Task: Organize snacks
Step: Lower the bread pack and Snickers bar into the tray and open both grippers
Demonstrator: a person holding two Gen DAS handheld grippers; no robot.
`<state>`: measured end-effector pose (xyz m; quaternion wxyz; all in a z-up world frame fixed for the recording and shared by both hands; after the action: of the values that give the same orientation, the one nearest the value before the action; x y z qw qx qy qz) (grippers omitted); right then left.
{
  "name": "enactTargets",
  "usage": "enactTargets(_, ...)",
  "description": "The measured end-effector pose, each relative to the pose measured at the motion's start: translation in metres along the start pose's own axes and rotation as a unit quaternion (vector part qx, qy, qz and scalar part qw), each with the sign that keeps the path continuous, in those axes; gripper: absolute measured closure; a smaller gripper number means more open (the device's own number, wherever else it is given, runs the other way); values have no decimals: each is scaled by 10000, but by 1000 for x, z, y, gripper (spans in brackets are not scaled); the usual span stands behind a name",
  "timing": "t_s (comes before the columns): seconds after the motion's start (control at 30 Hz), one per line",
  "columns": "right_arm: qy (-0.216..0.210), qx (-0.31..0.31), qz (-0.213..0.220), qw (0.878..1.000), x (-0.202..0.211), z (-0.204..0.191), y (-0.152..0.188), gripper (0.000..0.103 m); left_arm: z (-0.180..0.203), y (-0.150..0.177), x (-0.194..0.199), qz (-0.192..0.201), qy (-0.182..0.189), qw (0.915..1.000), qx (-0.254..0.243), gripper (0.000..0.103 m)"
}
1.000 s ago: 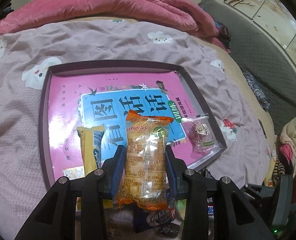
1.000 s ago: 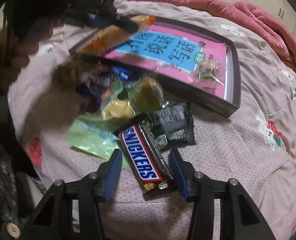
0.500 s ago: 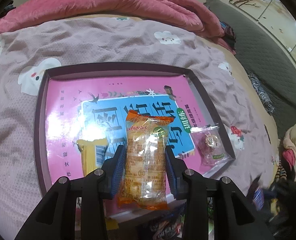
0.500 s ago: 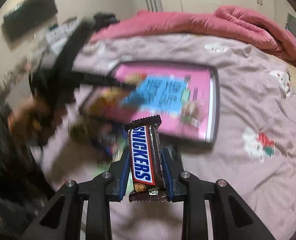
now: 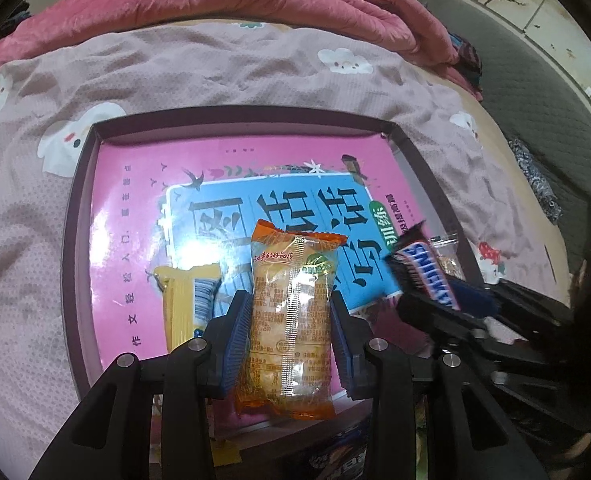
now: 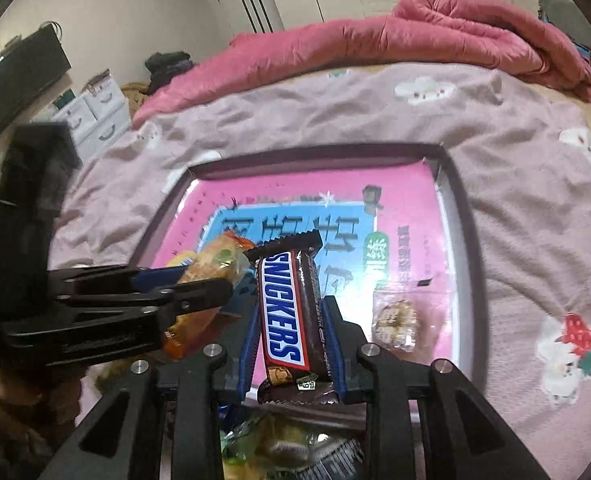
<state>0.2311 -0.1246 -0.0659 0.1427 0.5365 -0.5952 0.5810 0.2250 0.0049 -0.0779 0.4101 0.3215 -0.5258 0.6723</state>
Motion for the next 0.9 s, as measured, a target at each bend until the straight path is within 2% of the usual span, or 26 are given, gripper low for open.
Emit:
enactTargets(0.4, 168, -202, -229, 9994, -21, 10, 11, 72, -1, 5, -7, -94, -44, 9999, 5, 63)
enactTargets(0.7, 180, -235, -41, 9996, -6, 9, 10, 72, 2, 9, -4, -63, -52, 10000, -20, 62)
enactTargets(0.9, 187, -292, 85, 9994, 8, 10, 11, 65, 3, 10, 4, 25, -49, 10000, -59, 55)
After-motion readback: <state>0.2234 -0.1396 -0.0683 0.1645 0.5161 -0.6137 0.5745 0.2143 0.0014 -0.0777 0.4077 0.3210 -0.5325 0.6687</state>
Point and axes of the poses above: each gripper's, at about its wrist camera, not at the fingertips, and x roughly against the way its jaws point, z to its right, y to its underside, the point moved 3 cm from there along -x, roughly the way its jaws point, and after that the axes turned 4 degrees about -y, right-handed, at the moved point
